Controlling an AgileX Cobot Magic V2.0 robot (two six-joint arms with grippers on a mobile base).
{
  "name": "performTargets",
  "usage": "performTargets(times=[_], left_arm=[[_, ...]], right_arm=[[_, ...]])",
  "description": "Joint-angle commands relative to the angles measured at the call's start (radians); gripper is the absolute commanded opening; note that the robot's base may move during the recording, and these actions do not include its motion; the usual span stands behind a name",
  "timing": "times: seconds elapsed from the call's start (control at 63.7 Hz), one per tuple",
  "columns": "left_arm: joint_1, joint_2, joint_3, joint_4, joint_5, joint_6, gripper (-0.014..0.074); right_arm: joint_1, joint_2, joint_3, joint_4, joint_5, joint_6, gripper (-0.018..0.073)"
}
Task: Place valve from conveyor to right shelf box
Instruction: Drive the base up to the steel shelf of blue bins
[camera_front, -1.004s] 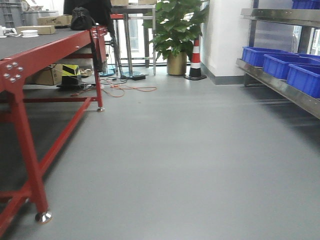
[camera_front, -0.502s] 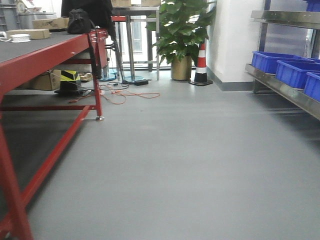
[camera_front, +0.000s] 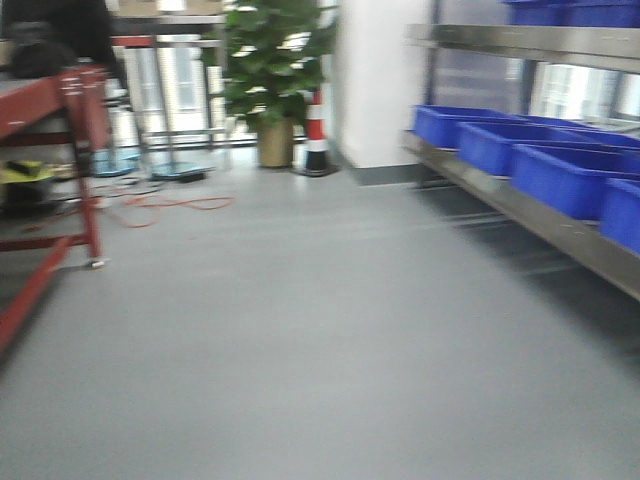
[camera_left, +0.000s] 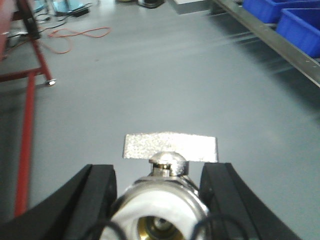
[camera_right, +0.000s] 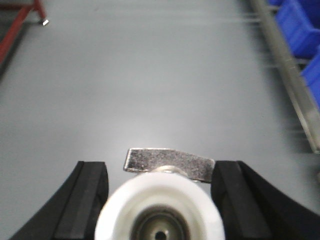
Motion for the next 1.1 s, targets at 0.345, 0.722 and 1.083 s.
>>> performTargets(times=[0.345,0.722,1.083], left_arm=[[-0.005,-0.011,-0.008,-0.015,-0.047,-0.003,-0.0111],[-0.005,-0.011,-0.008,-0.015,-0.047,-0.003,-0.0111],[-0.005,-0.011,-0.008,-0.015,-0.047,-0.003,-0.0111]], right_arm=[[-0.002,-0.01,-0.017,-0.002,-0.197,-0.006,-0.0154],[-0.002,-0.01,-0.017,-0.002,-0.197,-0.006,-0.0154],[-0.002,-0.01,-0.017,-0.002,-0.197,-0.006,-0.0154]])
